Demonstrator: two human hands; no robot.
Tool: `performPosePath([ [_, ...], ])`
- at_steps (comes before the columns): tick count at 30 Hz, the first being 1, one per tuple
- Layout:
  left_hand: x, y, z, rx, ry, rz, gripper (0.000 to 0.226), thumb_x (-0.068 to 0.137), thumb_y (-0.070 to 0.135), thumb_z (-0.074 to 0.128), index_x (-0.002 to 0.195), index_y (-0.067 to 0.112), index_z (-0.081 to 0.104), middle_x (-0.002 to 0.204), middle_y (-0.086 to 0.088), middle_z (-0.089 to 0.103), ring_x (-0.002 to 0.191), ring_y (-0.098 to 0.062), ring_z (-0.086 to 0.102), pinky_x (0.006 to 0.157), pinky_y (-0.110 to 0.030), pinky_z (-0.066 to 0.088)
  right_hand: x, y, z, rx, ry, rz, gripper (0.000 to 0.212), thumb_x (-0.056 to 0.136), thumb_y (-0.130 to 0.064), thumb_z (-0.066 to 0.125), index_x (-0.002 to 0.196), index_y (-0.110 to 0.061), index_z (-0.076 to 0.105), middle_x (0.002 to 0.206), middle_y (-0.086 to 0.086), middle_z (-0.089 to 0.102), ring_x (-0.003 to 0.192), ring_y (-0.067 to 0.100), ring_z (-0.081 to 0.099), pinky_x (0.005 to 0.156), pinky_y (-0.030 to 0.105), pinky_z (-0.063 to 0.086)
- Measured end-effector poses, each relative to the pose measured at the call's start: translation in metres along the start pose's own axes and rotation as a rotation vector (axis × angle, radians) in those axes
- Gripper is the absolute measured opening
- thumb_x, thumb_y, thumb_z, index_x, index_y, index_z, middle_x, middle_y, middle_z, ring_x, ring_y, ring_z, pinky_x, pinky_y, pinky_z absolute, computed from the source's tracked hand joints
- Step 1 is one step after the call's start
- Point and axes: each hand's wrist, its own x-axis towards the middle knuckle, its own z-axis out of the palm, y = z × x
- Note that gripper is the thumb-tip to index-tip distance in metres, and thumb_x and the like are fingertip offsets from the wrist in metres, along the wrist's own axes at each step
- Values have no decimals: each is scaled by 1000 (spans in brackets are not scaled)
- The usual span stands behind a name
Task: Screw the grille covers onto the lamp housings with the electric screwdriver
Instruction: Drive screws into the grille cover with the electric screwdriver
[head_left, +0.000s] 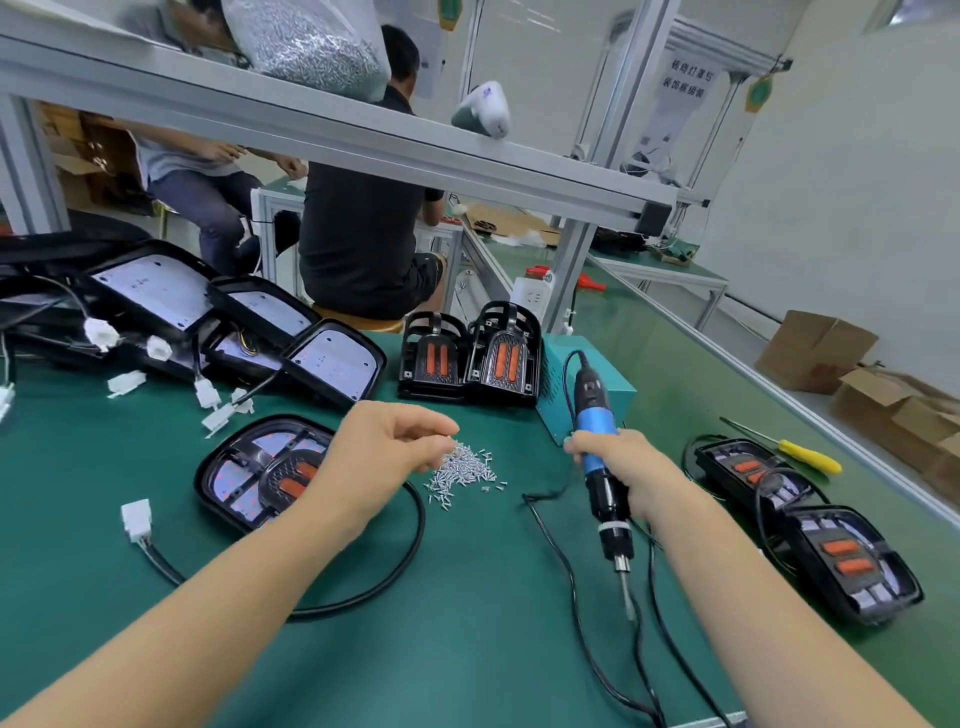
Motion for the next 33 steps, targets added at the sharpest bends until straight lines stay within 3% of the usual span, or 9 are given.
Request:
performPosePath([
  [6,-16,8,-26,-122,42,-57,10,77,-1,72,83,8,72,71,-16,71,53,-8,58,49,-13,46,-33,-39,27,719,-149,-167,20,85,3,61,83,-16,55,57,0,55,45,11,52,47,19,50],
  [9,-22,7,-39,-158,66,-87,9,82,2,68,82,10,73,70,-9,72,48,-5,56,44,-12,42,-52,-54,43,885,-169,-282,19,88,1,58,83,-16,52,56,-1,53,45,10,51,49,20,50],
  [15,-33,4,-61,-248,101,-114,12,85,4,65,81,11,74,72,-9,72,53,-12,57,49,-21,49,-84,-77,78,1187,-201,-486,11,85,-5,59,86,-15,55,57,-4,51,46,7,49,51,19,47],
  [22,-44,1,-70,-316,90,-62,11,85,2,63,82,8,72,72,-8,72,60,-11,61,54,-17,50,-108,-94,116,1296,-258,-644,12,84,-5,54,87,-17,54,58,-5,49,47,7,47,53,18,45],
  [33,-51,-3,-73,-376,82,-23,21,83,6,64,76,22,77,73,-5,72,62,-10,63,59,-18,52,-118,-94,129,1244,-286,-714,16,77,-5,56,88,-17,55,61,-5,49,50,7,47,54,20,45],
])
